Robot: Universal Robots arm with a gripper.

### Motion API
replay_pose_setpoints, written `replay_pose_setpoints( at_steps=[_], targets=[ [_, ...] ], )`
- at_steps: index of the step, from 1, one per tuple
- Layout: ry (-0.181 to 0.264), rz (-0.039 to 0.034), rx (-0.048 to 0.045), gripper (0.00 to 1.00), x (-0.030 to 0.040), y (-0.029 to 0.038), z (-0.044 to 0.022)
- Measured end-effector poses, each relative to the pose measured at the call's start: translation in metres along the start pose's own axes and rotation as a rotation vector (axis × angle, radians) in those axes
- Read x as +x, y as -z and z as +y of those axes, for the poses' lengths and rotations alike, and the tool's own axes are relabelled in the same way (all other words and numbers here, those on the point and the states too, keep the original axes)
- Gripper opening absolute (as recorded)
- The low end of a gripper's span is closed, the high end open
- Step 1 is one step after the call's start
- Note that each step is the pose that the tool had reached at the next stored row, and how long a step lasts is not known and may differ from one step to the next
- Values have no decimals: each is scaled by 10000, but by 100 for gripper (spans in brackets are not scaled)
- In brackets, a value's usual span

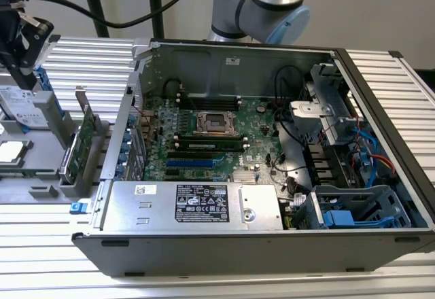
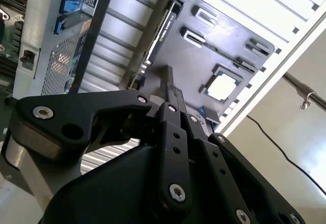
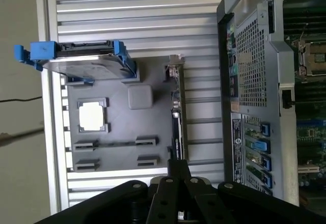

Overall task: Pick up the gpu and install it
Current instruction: 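Pick up the gpu and move the gpu toward the slot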

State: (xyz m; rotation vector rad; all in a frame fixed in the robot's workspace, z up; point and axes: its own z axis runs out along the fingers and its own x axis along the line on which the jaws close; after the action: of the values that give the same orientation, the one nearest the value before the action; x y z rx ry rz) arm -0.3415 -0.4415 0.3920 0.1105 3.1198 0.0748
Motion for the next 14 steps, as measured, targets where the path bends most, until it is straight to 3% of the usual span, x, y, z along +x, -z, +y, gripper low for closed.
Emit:
replay_pose_setpoints(
  at_steps=[5, 14],
  targets=[
    [-1, 4, 1, 0, -98, -1, -46],
    [0, 4, 1, 0, -117, 0, -64]
  ],
)
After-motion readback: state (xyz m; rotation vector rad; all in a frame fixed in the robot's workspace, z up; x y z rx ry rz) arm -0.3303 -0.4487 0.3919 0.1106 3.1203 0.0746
